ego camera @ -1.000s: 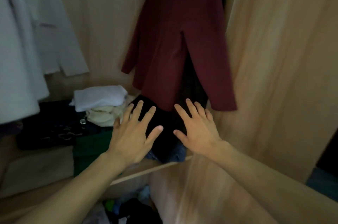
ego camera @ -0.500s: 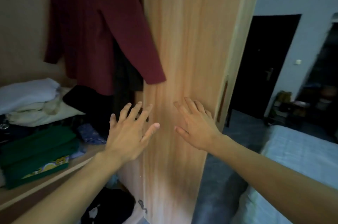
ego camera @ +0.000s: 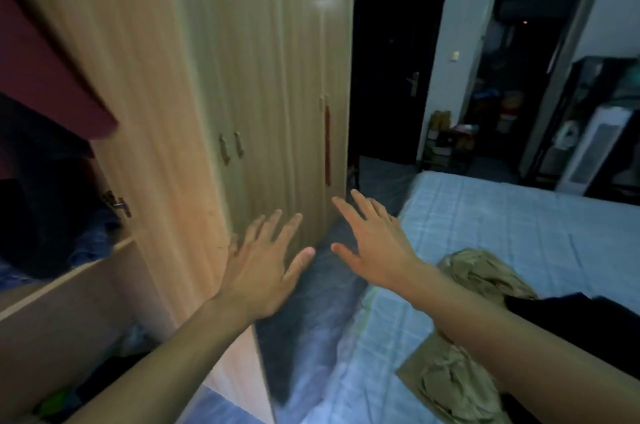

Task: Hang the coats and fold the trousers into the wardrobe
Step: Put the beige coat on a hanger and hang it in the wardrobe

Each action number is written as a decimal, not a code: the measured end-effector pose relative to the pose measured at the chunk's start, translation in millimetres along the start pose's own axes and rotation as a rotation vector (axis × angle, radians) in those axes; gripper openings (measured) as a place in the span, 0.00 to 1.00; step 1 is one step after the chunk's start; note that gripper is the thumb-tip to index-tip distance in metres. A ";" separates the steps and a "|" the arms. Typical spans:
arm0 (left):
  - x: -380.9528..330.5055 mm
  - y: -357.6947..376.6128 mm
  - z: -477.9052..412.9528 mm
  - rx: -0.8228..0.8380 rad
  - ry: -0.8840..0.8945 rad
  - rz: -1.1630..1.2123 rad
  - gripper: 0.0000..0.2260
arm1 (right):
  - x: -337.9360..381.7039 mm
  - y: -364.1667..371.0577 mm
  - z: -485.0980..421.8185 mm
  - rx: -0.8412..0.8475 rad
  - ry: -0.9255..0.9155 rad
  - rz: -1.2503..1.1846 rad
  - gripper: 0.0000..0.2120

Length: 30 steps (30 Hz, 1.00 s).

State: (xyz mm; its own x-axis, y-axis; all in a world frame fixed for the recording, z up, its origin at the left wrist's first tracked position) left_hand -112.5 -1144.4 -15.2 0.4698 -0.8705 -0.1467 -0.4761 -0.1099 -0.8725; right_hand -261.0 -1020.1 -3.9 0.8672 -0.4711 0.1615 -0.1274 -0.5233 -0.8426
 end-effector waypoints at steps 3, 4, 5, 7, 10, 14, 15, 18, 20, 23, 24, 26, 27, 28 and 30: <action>-61.3 30.0 -7.0 0.059 0.058 0.048 0.38 | -60.0 -16.3 27.7 -0.015 0.094 -0.010 0.36; -79.9 38.5 -8.9 0.078 0.084 0.057 0.38 | -77.6 -21.9 37.7 -0.018 0.130 -0.010 0.36; -98.4 45.8 -12.4 0.089 0.118 0.068 0.38 | -94.8 -28.0 48.2 -0.022 0.165 -0.004 0.35; -134.3 57.8 -21.9 0.105 0.188 0.089 0.39 | -128.3 -40.1 68.8 -0.033 0.238 0.027 0.35; -180.8 75.6 -33.9 0.122 0.274 0.154 0.42 | -171.8 -63.4 101.1 -0.049 0.366 0.077 0.35; -237.1 96.6 -38.4 0.147 0.408 0.267 0.39 | -209.2 -98.0 148.3 -0.063 0.531 0.183 0.34; -247.1 100.4 -37.3 0.150 0.427 0.296 0.39 | -214.3 -105.0 158.7 -0.057 0.565 0.210 0.34; -266.4 115.0 -31.8 0.155 0.462 0.381 0.38 | -224.3 -118.7 181.6 -0.009 0.609 0.312 0.34; -272.5 127.0 -27.9 0.149 0.471 0.418 0.37 | -227.2 -122.6 193.3 0.007 0.639 0.356 0.34; -276.8 140.8 -17.3 0.215 0.411 0.465 0.37 | -231.2 -121.3 206.8 0.037 0.673 0.372 0.34; -278.2 144.4 -12.1 0.248 0.402 0.472 0.37 | -233.8 -119.3 210.6 0.042 0.674 0.374 0.34; -281.2 151.2 -8.6 0.267 0.428 0.454 0.39 | -240.6 -113.9 215.2 0.040 0.671 0.376 0.34; -283.1 153.4 -11.9 0.266 0.438 0.438 0.41 | -245.8 -110.6 216.5 0.038 0.678 0.372 0.34; -285.0 156.3 -16.5 0.261 0.437 0.427 0.42 | -251.7 -107.1 217.4 0.038 0.691 0.364 0.34; -290.7 161.9 -24.2 0.248 0.422 0.425 0.42 | -266.3 -98.3 218.9 0.040 0.713 0.343 0.34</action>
State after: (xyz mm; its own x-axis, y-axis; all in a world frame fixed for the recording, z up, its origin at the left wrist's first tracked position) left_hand -344.1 -920.8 -102.6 -0.0784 -0.9329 -0.3514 -0.3464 0.3560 -0.8679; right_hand -374.1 -687.8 -76.6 0.2629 -0.9499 0.1688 -0.3027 -0.2473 -0.9204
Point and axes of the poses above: each hand's wrist, its own z-axis away from the middle knuckle, its own y-axis out of the palm, x = y × z, the point moved 5 cm from there along -z, towards the middle knuckle, and after that the axes turned 13 degrees about -x, right-handed, at the moved point
